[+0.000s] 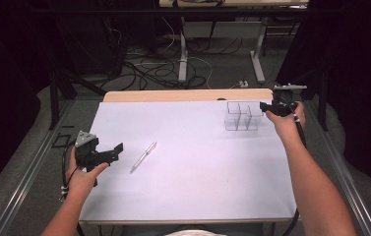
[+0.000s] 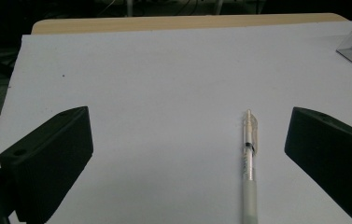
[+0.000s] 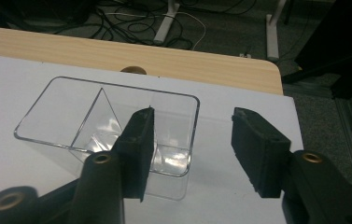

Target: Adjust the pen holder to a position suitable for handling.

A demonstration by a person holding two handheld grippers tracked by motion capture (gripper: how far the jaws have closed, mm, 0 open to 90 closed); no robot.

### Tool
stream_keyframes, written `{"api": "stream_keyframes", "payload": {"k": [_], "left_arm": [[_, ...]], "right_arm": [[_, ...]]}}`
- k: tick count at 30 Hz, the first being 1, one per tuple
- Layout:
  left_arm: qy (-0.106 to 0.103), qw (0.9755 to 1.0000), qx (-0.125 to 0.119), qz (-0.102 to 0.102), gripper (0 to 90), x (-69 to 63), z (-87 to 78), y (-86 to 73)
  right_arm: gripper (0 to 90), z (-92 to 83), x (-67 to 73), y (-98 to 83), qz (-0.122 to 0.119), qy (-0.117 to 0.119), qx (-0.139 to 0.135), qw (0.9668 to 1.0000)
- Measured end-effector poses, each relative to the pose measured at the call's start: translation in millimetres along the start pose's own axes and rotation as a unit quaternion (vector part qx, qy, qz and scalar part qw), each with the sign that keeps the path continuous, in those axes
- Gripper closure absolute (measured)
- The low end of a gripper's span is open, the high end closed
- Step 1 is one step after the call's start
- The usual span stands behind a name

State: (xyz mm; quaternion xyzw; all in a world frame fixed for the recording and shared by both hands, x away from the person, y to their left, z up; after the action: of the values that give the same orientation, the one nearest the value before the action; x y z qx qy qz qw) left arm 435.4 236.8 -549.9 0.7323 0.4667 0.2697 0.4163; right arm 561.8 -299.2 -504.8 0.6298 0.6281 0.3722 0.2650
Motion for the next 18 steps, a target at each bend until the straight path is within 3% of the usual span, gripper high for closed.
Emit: {"api": "stream_keyframes", "payload": {"k": [8,11,18], "left_arm": [[0.001,1.0,0.001,-0.001,1.2,0.7,0.2,-0.6],[0.002,1.0,0.003,-0.002,1.3,1.3,0.4,-1.3],[0.005,1.0,0.004,-0.006,1.4,2.2,0.2,-1.8]], "right_arm": [[61.2,9.7,-0.8,-1.4,-0.005,-0.001,0.004,1.0],[66.8,16.3,-1.0,-5.1,0.006,-0.003,0.016,0.9999],[70.3,28.0,-3.3,-12.4,0.02,-0.004,0.037,0.9991]]}}
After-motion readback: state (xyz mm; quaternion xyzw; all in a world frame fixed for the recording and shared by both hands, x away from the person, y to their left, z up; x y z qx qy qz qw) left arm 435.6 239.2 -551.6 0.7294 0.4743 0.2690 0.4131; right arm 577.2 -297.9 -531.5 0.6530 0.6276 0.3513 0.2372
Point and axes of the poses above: each handheld gripper's, and its own axes: z roughly forward along the jaws, y roughly out of its top, x roughly to its left, the point moved 10 cm from there along z, roughly forward along the jaws, and after that the axes turned 9 degrees about z, right-handed, at the moved point
